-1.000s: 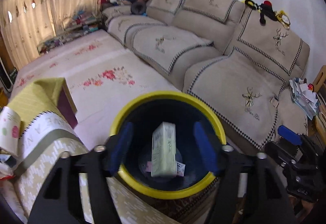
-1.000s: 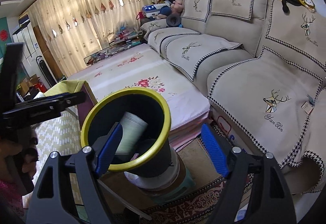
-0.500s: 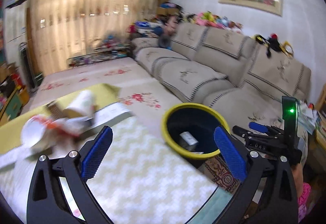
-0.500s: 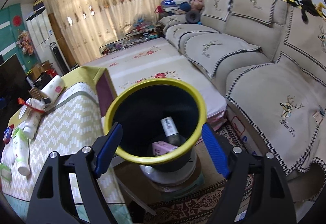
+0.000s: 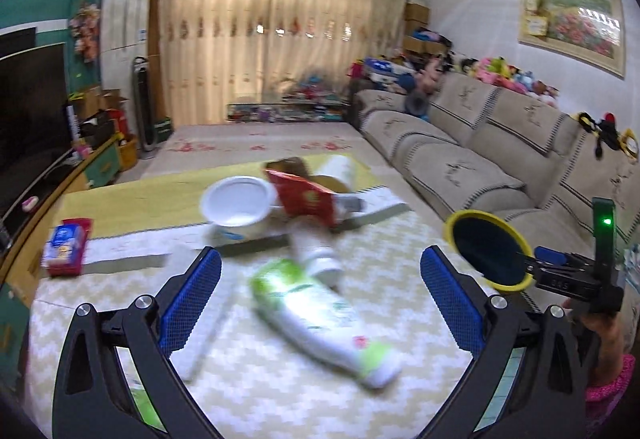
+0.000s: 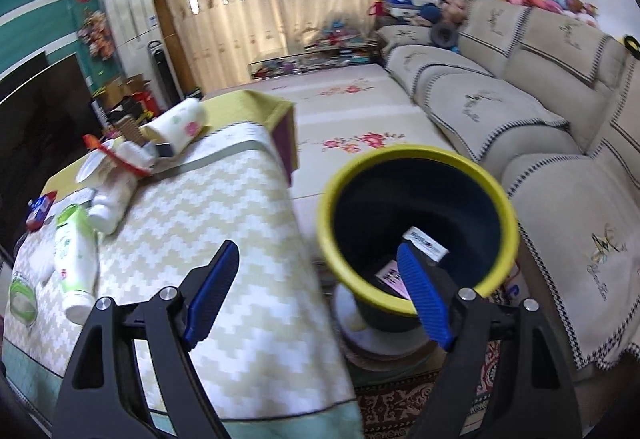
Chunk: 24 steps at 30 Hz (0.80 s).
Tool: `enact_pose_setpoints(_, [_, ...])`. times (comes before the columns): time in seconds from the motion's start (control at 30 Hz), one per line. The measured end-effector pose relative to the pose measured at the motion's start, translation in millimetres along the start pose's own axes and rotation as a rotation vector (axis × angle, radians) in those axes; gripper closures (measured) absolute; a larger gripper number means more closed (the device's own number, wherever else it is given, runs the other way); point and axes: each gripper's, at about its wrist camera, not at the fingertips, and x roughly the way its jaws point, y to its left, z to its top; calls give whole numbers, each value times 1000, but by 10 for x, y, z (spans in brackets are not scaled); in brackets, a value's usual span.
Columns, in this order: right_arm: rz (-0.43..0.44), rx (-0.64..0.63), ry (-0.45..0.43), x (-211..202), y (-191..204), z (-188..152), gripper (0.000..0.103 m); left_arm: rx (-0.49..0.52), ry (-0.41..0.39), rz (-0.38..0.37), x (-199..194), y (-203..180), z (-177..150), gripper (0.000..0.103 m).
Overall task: Collect trash
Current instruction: 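Return the left gripper to the table while the right gripper grasps the coconut water bottle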
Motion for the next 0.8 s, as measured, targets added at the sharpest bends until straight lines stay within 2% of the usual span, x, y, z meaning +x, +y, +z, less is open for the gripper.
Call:
enact_pose_setpoints(0.27, [48,-87,16,121,567,56,26,-54,-39,100,-7,767,-28,5])
enact_pose_setpoints(0.37, [93,-123,32,164,787,56,26,-96,-50,111,26,976,-39,5])
enact_pose_setpoints(0.47, [140,-166,41,172,984,52,26,-135,-98,105,-33,1172,-62,5])
enact_pose_setpoints(0.57, [211,-235,56,196,1292,31,26,-162,-137,125,-64,1304,-69,5])
enact_pose_setpoints(0.8, [444,-346,124,254,1951,-29,26,-182,-126,147,-90,1470,-83,5])
